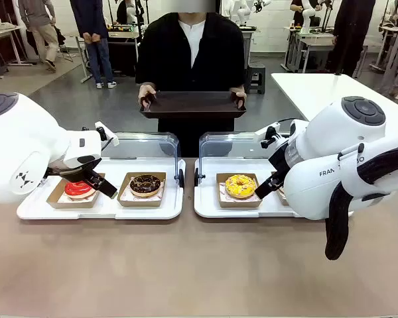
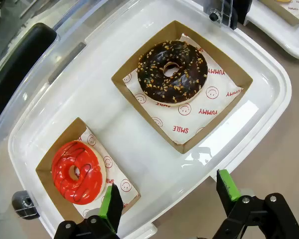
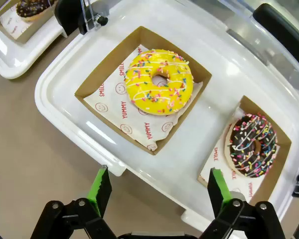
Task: Provide the desired donut to the person.
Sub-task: Pick up and lift the Paper togo box containing the Donut pointed at by the person.
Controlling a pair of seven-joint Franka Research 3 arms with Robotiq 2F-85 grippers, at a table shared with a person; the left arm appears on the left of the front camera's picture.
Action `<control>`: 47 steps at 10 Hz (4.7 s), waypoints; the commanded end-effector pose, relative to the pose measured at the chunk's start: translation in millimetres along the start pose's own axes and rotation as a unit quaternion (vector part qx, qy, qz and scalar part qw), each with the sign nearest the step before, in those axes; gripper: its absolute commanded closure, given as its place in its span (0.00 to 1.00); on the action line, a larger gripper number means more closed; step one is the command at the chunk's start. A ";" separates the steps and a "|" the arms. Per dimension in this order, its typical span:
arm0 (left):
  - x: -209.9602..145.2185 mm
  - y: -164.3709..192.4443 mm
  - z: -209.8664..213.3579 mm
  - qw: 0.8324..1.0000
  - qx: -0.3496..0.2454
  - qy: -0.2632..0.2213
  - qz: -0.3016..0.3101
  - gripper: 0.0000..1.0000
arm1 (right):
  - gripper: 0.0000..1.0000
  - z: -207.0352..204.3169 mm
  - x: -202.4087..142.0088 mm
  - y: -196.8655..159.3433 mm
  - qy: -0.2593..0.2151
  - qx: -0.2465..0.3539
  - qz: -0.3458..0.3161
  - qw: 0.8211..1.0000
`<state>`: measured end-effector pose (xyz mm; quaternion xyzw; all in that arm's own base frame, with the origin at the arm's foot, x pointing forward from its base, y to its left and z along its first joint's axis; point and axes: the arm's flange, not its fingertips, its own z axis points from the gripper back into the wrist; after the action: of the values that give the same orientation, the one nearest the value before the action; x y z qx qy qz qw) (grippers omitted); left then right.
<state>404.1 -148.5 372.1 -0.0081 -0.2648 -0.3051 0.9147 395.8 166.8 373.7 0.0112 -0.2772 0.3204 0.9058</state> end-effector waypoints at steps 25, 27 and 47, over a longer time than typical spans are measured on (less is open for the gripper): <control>9.8 31.2 205.1 0.999 0.027 -0.031 -0.014 0.00 | 0.00 236.5 -20.6 10.8 -0.028 -0.064 -0.023 0.997; 8.3 32.8 204.5 0.999 -0.001 -0.018 -0.033 0.00 | 0.00 255.8 -10.9 6.3 -0.048 -0.037 -0.004 0.998; -38.2 226.1 220.5 0.926 -0.303 -0.168 -0.149 0.00 | 0.00 281.6 -79.6 -215.8 -0.218 0.338 0.148 0.903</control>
<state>397.4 95.5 573.3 -0.2942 -0.3005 -0.4938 0.7611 331.8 -109.7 600.5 0.3415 -0.3325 0.5120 0.7147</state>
